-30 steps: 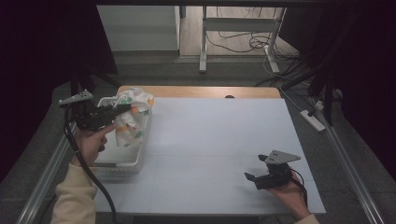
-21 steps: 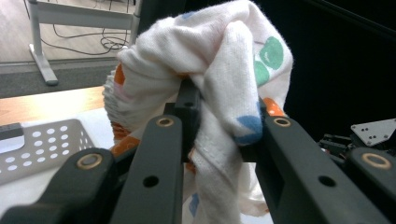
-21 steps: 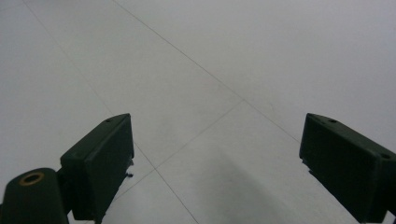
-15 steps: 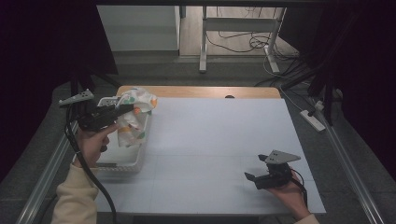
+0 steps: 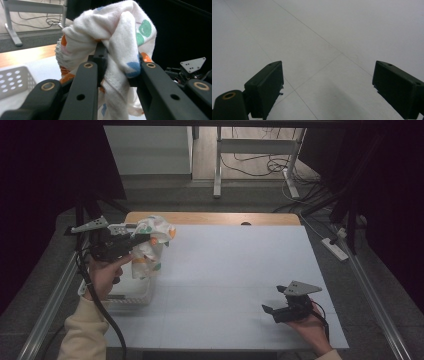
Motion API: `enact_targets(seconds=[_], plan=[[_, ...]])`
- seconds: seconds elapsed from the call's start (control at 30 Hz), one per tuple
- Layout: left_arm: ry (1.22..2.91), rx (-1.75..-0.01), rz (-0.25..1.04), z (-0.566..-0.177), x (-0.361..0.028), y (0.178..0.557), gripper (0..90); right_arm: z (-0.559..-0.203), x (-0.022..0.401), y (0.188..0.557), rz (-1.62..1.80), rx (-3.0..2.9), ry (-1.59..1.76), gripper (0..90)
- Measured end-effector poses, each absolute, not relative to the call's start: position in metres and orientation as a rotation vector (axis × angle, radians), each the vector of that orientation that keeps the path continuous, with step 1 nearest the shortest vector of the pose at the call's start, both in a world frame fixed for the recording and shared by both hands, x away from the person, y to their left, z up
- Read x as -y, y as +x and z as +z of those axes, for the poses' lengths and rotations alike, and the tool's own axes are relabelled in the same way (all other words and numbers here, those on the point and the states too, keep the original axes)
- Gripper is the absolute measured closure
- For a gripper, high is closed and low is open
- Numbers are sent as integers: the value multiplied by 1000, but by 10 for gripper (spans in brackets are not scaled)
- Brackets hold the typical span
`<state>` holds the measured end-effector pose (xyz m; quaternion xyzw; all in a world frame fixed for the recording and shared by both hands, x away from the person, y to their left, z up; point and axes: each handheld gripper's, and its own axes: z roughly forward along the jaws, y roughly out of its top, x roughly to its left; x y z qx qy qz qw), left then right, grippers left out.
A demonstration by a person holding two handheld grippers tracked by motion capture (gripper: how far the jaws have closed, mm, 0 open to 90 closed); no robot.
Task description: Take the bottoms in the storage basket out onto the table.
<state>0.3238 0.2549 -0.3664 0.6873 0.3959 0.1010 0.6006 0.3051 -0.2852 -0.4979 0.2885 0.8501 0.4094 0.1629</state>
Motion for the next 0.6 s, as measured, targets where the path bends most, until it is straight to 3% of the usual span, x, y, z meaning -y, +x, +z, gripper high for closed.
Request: enact_targets(seconds=[0.6], plan=[[1619,-881,208,-367,-237,325,756,-498,285,305,1169,-2425,821,101]])
